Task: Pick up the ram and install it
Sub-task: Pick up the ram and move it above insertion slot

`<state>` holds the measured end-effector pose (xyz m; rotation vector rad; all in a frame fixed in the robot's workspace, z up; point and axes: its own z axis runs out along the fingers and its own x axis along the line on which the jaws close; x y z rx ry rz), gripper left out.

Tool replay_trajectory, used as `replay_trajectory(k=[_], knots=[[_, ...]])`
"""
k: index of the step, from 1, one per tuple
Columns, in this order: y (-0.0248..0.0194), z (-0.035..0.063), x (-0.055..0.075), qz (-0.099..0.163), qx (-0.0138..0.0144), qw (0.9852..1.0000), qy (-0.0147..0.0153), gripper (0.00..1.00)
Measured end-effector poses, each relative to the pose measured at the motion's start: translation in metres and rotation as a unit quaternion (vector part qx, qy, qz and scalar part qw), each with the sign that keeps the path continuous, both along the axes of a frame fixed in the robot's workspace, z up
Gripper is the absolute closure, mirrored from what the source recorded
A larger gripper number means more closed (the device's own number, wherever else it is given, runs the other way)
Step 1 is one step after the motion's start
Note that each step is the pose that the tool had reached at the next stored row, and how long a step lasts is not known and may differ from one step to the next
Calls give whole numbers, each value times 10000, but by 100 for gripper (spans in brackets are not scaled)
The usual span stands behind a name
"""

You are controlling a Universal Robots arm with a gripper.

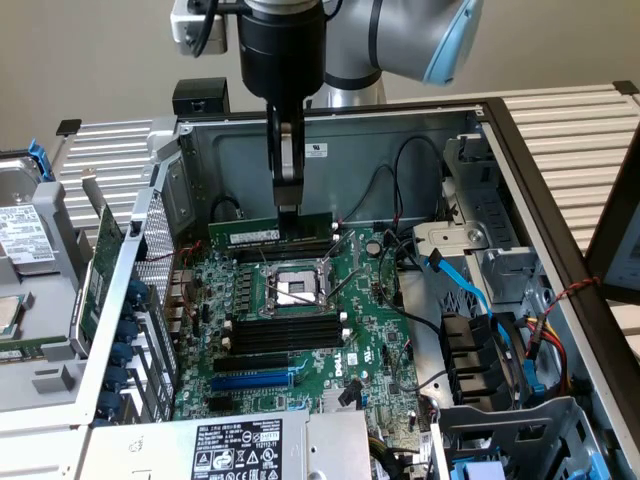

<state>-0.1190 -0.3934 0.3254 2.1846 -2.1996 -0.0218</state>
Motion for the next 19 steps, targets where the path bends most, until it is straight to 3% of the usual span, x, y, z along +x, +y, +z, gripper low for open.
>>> replay_trajectory(k=[8,14,17,19], knots=[[-41,-47,9,-80,6,10000,12,87],[-46,-72,55,-81,29,9999,104,87],[-55,-76,65,-81,63,9998,165,87],[-58,-77,66,-81,83,9998,179,87]])
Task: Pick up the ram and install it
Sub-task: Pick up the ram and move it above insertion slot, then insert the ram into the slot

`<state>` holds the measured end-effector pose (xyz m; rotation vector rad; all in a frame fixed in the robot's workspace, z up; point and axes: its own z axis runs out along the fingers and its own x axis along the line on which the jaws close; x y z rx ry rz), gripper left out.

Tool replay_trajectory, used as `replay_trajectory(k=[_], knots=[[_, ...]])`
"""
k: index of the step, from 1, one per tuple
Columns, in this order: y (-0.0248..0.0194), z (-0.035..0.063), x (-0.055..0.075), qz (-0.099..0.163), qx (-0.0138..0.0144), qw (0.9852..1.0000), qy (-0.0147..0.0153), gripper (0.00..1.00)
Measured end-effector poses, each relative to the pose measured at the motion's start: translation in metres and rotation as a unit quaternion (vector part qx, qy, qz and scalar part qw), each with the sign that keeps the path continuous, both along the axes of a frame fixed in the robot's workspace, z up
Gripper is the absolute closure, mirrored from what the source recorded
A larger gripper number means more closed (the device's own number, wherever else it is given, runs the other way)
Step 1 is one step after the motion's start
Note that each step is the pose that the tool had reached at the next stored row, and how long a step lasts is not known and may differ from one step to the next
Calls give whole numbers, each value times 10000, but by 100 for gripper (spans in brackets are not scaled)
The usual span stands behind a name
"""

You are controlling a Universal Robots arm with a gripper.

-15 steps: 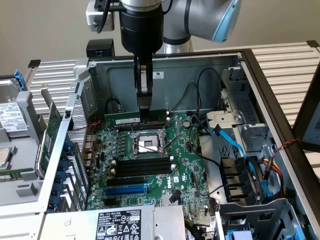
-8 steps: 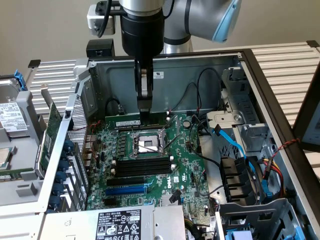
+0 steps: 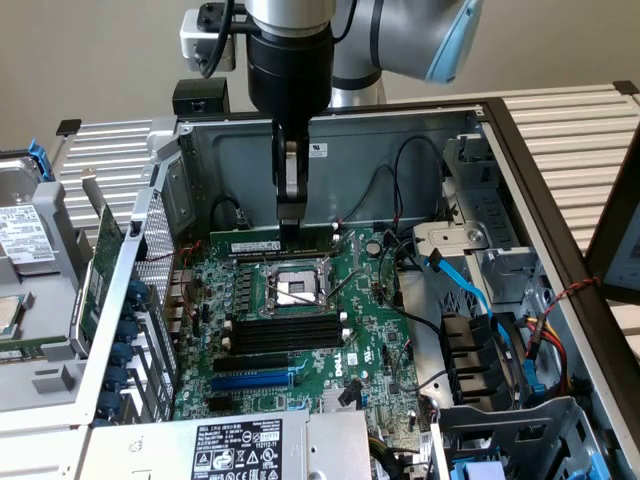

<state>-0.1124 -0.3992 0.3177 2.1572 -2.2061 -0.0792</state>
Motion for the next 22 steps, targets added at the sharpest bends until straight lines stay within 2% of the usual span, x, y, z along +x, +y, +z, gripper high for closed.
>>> replay_trajectory(k=[2,6,8,9,11,12,13,14,17,18,20,22], knots=[[0,0,2,0,11,10000,0,87],[-2,0,4,1,14,10000,2,87],[-9,-1,11,1,16,10000,16,87],[-14,-4,14,1,18,10000,37,87],[-22,-16,26,1,20,9999,124,87],[-22,-25,29,1,21,9999,153,87],[-22,-36,33,1,21,9998,177,87],[-22,-52,33,1,22,9998,187,87],[-33,-80,81,2,49,9998,188,87],[-36,-86,84,2,55,9998,174,87],[-39,-98,84,2,55,9999,106,87],[-51,-118,84,3,56,10000,62,87]])
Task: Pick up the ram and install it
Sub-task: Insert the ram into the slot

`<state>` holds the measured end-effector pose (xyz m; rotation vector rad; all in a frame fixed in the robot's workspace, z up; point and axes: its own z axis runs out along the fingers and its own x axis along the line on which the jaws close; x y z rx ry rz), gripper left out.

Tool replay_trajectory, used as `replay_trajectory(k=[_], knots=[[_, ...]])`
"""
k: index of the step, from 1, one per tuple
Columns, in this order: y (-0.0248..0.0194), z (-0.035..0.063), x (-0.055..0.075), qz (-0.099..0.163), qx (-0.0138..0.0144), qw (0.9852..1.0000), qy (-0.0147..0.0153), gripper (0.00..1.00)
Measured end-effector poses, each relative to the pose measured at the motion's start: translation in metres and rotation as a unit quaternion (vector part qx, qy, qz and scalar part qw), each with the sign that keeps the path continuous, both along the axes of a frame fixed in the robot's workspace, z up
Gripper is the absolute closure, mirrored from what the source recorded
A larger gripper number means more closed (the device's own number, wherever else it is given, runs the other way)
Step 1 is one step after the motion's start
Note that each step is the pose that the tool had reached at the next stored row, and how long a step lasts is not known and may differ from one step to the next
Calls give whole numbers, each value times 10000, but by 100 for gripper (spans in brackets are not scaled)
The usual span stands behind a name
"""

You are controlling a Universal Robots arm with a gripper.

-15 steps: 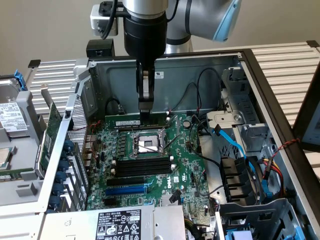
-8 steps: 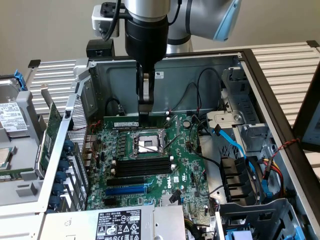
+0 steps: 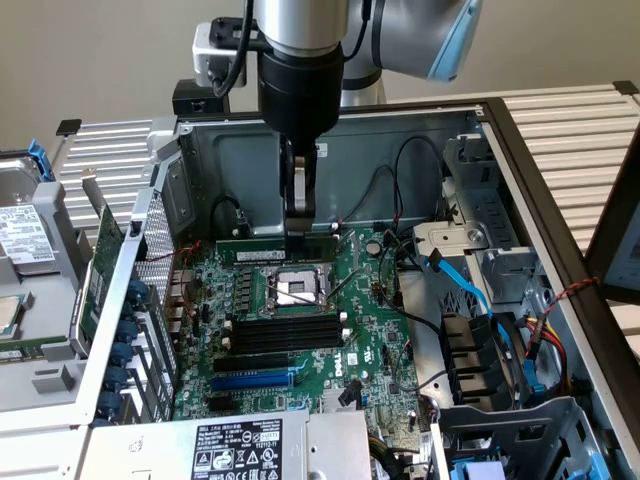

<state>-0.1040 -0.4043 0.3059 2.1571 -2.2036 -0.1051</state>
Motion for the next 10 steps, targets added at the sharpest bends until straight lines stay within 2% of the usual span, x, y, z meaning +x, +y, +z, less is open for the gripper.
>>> replay_trajectory(k=[2,5,7,10], knots=[[-11,-12,-3,-1,0,10000,-35,87],[-14,-21,-5,-1,-16,10000,-41,87],[-14,-26,-7,-1,-50,9999,-88,87],[-14,-35,-11,-1,-88,9998,-183,87]])
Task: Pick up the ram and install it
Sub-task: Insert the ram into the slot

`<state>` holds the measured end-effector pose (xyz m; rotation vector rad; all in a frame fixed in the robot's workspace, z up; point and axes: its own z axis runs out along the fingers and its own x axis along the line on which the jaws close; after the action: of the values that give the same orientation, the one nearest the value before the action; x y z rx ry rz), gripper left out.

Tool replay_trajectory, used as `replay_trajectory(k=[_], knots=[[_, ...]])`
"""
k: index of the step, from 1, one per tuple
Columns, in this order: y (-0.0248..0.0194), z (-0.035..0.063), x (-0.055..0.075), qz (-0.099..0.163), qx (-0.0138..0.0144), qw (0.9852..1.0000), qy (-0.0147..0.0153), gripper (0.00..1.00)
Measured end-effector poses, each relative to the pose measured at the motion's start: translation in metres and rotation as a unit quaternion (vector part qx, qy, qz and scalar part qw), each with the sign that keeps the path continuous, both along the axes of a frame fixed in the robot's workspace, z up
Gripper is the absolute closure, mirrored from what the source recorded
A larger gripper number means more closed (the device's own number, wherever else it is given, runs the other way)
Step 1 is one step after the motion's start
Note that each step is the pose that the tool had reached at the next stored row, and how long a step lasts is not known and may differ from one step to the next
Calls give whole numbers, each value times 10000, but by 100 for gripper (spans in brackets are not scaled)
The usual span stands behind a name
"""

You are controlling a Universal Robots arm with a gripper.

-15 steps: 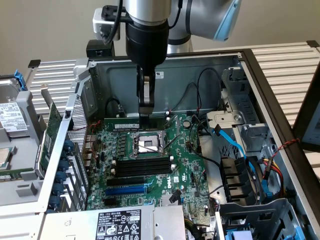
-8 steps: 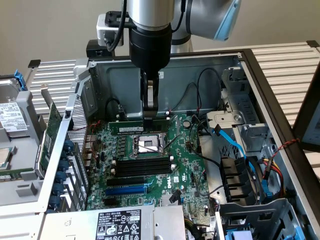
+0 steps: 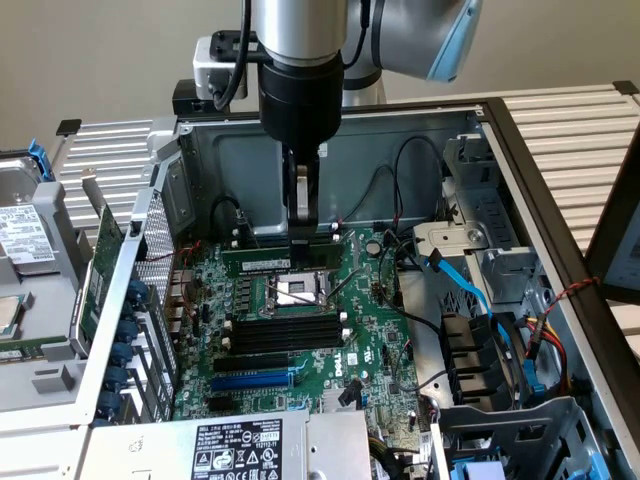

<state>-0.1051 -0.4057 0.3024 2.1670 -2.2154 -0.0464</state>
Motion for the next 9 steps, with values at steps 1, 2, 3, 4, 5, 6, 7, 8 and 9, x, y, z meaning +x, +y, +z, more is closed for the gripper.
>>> replay_trajectory(k=[1,2,3,4,5,6,7,8,9], knots=[[0,-1,-1,0,-3,10000,-5,87],[0,-3,0,0,-4,10000,-6,87],[0,-11,-2,1,-7,10000,-7,87],[0,-22,-16,0,-13,10000,-10,87],[0,-32,-31,0,-20,10000,-15,87],[0,-43,-48,0,-25,10000,-20,87],[0,-53,-60,0,-32,10000,-24,87],[0,-65,-61,0,-40,10000,-25,87],[0,-76,-61,0,-41,10000,-36,87]])
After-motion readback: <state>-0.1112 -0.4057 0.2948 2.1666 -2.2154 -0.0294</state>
